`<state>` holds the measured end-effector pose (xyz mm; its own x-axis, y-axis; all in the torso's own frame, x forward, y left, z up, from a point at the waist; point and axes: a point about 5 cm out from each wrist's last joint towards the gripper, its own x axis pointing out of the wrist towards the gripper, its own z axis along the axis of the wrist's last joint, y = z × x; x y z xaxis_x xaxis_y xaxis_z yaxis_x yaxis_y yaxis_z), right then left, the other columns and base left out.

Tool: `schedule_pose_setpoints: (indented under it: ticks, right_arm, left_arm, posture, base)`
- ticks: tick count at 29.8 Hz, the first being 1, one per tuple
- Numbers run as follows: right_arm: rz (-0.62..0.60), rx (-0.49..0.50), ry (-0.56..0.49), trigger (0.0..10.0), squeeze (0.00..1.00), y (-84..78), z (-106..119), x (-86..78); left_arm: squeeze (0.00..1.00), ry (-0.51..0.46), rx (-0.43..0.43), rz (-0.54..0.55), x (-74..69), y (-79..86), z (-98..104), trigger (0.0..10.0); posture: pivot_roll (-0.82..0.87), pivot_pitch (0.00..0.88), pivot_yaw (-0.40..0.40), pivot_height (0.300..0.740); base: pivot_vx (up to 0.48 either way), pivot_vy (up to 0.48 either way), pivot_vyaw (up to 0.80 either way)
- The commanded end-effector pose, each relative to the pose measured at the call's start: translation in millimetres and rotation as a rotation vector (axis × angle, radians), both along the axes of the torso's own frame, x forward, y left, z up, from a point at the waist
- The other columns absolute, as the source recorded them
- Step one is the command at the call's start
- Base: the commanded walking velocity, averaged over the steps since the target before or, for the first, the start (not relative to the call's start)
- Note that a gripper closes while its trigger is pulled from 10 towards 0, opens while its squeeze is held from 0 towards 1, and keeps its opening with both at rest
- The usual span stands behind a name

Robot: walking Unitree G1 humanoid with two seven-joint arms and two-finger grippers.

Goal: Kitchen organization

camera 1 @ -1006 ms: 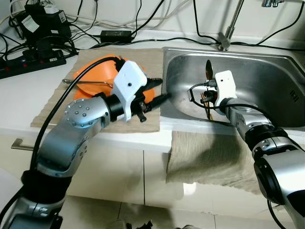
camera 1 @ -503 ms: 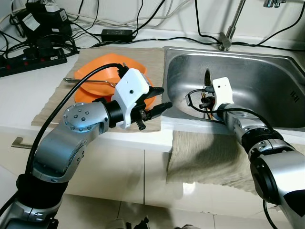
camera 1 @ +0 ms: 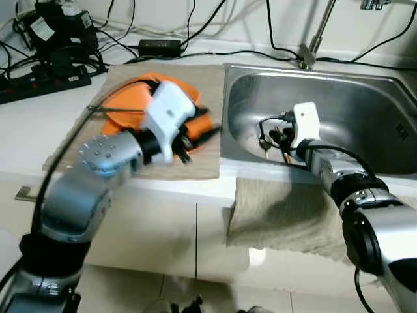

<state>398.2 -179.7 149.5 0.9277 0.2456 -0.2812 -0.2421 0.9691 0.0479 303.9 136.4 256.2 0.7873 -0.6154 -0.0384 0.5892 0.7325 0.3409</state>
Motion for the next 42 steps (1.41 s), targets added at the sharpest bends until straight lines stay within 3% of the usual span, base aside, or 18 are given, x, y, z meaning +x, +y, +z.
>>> schedule_pose_setpoints:
  ticks: [1, 2, 5, 9, 10, 11, 12, 15, 18, 24, 26, 27, 28, 29, 30, 42]
  right_arm:
    - [0.031, 0.082, -0.126, 10.0, 0.52, 4.7, 30.5, 9.0]
    - [0.057, 0.124, -0.161, 10.0, 0.00, 7.8, 37.5, 10.2]
    - [0.196, 0.270, -0.245, 10.0, 0.00, 19.5, 50.9, 7.8]
    - [0.386, 0.447, -0.312, 10.0, 0.00, 32.0, 62.0, -9.0]
    - [0.386, 0.447, -0.312, 10.0, 0.00, 32.0, 62.0, -9.0]
    - [0.465, 0.509, -0.334, 10.0, 0.00, 38.0, 68.0, -22.4]
    - [0.465, 0.509, -0.334, 10.0, 0.00, 38.0, 68.0, -22.4]
    - [0.584, 0.539, -0.360, 10.0, 0.00, 49.6, 74.6, -47.3]
    - [0.704, 0.520, -0.354, 10.0, 0.00, 62.3, 76.5, -74.2]
    - [0.787, 0.485, -0.299, 10.0, 0.00, 71.3, 71.6, -94.2]
    - [0.826, 0.472, -0.281, 10.0, 0.00, 74.3, 69.3, -102.0]
    - [0.844, 0.460, -0.273, 10.0, 0.00, 75.5, 68.6, -106.9]
    - [0.867, 0.444, -0.264, 10.0, 0.00, 76.9, 68.1, -112.7]
    - [0.867, 0.444, -0.264, 10.0, 0.00, 76.9, 68.1, -112.7]
    - [0.902, 0.407, -0.247, 10.0, 0.00, 79.1, 65.5, -120.2]
    - [0.916, 0.374, -0.216, 10.0, 0.00, 81.4, 62.9, -126.1]
  left_arm:
    - [0.99, -0.042, -0.009, 0.094, 5.7, 16.5, 12.3, 10.0]
    - [1.00, -0.051, -0.019, 0.112, 6.7, 22.9, 17.0, 10.0]
    - [1.00, -0.054, -0.163, 0.099, 1.8, 40.4, 30.2, 10.0]
    - [1.00, -0.038, -0.177, 0.165, 1.2, 65.0, 27.7, 10.0]
    - [1.00, -0.038, -0.177, 0.165, 1.2, 65.0, 27.7, 10.0]
    - [1.00, -0.008, -0.192, 0.224, 3.9, 77.6, 24.0, 10.0]
    - [1.00, -0.008, -0.192, 0.224, 3.9, 77.6, 24.0, 10.0]
    - [1.00, 0.044, -0.314, 0.297, 10.0, 92.4, 20.4, 10.0]
    - [1.00, 0.119, -0.516, 0.374, 20.3, 102.0, 18.1, 10.0]
    - [1.00, 0.246, -0.654, 0.403, 26.5, 105.3, 6.8, 10.0]
    - [0.84, 0.293, -0.715, 0.411, 27.6, 106.6, 2.9, 10.0]
    - [0.38, 0.309, -0.734, 0.420, 28.1, 107.6, 1.4, 10.0]
    - [0.09, 0.336, -0.739, 0.438, 28.5, 108.5, -1.0, 10.0]
    - [0.09, 0.336, -0.739, 0.438, 28.5, 108.5, -1.0, 10.0]
    - [0.00, 0.390, -0.731, 0.451, 28.0, 108.1, -6.0, 10.0]
    - [0.00, 0.471, -0.771, 0.451, 27.3, 105.0, -15.1, 10.0]
  posture:
    - [0.01, 0.015, -0.052, 0.740]
    - [0.01, 0.015, -0.052, 0.740]
    - [0.02, 0.011, -0.058, 0.740]
    - [0.02, 0.009, -0.063, 0.740]
    - [0.02, 0.009, -0.063, 0.740]
    - [0.02, 0.007, -0.066, 0.740]
    - [0.02, 0.007, -0.066, 0.740]
    - [0.02, 0.004, -0.065, 0.740]
    - [0.02, 0.001, -0.057, 0.740]
    - [0.01, 0.000, -0.049, 0.740]
    - [0.00, 0.000, -0.048, 0.740]
    - [0.00, 0.000, -0.049, 0.740]
    - [0.00, 0.000, -0.049, 0.740]
    - [0.00, 0.000, -0.049, 0.740]
    - [0.00, 0.000, -0.050, 0.740]
    - [0.00, 0.000, -0.058, 0.740]
  base:
    - [0.000, 0.000, 0.00]
    - [0.000, 0.000, 0.00]
    - [0.000, 0.000, 0.00]
    - [0.000, 0.000, 0.00]
    - [0.000, 0.000, 0.00]
    - [0.000, 0.000, 0.00]
    - [0.000, 0.000, 0.00]
    - [0.000, 0.000, 0.00]
    - [0.000, 0.000, 0.00]
    - [0.000, 0.000, 0.00]
    - [0.000, 0.000, 0.00]
    - [0.000, 0.000, 0.00]
    - [0.000, 0.000, 0.00]
    - [0.000, 0.000, 0.00]
    - [0.000, 0.000, 0.00]
    - [0.000, 0.000, 0.00]
